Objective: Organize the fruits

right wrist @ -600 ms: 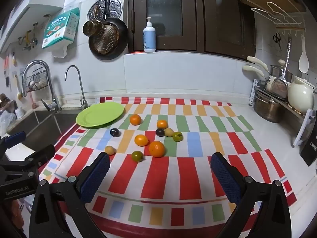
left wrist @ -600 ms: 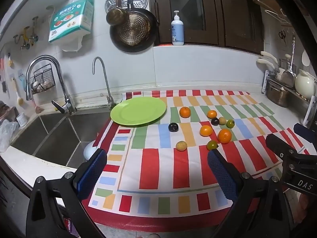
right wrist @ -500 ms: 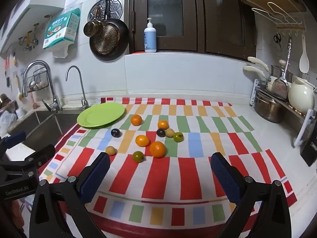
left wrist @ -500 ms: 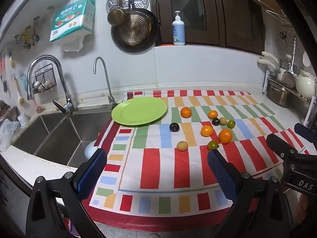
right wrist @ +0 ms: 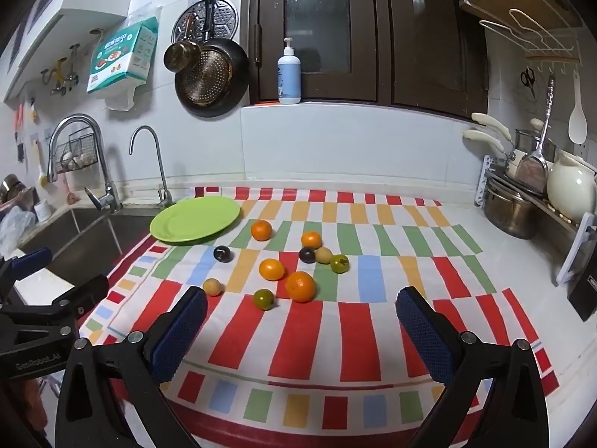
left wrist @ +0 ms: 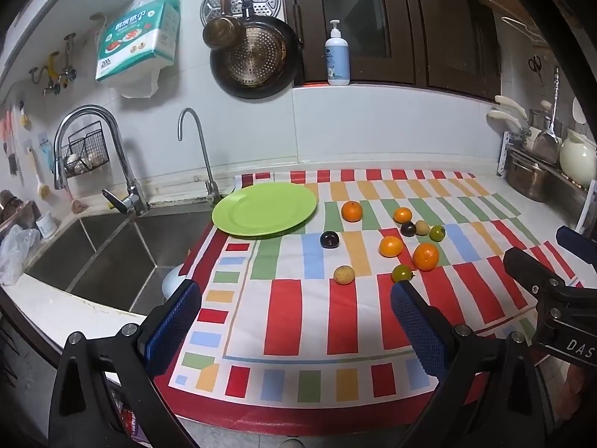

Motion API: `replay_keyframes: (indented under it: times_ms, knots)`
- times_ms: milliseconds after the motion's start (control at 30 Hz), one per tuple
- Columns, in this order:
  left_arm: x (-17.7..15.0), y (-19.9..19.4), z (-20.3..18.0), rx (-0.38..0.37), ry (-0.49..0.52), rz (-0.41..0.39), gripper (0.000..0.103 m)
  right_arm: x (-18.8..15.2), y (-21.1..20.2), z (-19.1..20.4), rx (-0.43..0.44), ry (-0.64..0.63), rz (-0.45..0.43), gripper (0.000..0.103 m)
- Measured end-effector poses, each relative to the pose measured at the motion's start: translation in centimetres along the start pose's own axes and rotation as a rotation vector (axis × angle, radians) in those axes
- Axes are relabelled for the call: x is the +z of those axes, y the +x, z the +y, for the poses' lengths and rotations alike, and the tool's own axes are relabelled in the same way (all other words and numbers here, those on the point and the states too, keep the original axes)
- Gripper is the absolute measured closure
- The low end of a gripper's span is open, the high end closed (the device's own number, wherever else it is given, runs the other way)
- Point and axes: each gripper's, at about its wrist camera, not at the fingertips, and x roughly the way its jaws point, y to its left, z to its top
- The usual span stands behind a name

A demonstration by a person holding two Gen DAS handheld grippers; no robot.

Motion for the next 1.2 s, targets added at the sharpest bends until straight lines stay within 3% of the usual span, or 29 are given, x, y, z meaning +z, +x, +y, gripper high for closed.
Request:
replay_keyframes:
  times_ms: [333,1200]
  knots:
    - [-0.08,-0.16,-0.09,-0.031,-0.017,-0.011,0.000,0.08,-0.11,-0.27,0.004,0.003,-0.006,0.000]
    - [-0.18,-0.18,0.09,-0.028,-0.027,-0.015,0.000,0.26,-0.11,-0.06,0.011,-0.002,-0.013,0.000]
